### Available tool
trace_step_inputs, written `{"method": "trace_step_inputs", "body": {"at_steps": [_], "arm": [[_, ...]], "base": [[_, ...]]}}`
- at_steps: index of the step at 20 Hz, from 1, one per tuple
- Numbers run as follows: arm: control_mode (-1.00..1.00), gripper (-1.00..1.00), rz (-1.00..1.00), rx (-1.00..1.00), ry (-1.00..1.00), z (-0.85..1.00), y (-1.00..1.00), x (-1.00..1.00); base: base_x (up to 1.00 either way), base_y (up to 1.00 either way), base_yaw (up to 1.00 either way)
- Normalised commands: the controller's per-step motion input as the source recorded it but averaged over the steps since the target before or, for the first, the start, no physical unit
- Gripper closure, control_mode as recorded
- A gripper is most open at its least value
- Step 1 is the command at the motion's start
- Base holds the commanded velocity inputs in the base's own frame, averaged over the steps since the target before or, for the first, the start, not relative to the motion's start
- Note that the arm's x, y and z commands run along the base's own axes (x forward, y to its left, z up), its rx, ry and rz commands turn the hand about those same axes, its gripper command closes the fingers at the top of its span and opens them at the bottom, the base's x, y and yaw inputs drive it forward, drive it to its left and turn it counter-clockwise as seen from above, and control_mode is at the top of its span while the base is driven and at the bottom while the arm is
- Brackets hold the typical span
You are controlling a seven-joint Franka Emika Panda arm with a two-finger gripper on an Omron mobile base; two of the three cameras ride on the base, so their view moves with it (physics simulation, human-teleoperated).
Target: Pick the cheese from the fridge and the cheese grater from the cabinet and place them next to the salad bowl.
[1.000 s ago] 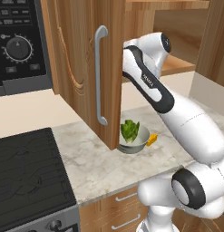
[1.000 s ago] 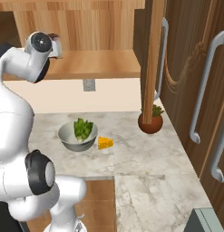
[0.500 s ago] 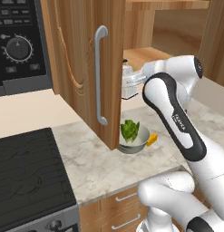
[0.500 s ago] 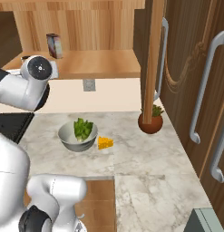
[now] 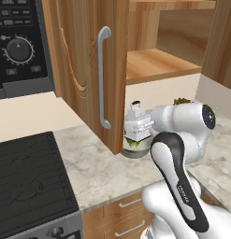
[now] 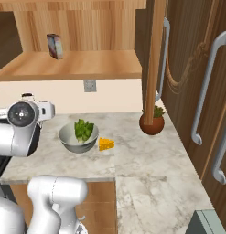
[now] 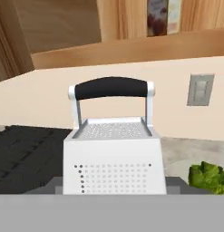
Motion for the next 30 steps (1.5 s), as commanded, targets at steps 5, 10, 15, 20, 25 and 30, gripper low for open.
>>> {"method": "trace_step_inputs", "body": {"at_steps": [5,10,15,20,25,30], "arm": [[-1.00,1.00,-0.35,0.00,0.03,-0.92,0.00,-0.42],[-1.00,1.00,-0.29,0.00,-0.04,-0.73,0.00,-0.31],[-1.00,1.00,-0.07,0.00,-0.13,-1.00,-0.16,-0.32],[-1.00,1.00,0.00,0.00,-0.23,-1.00,-0.01,-0.35],[-1.00,1.00,0.05,0.00,-0.40,-1.00,-0.13,-0.29],[-1.00,1.00,0.09,0.00,-0.30,-1.00,-0.41,0.41]], "base": [[0.00,0.00,0.00],[0.00,0.00,0.00],[0.00,0.00,0.00],[0.00,0.00,0.00],[0.00,0.00,0.00],[0.00,0.00,0.00]]}}
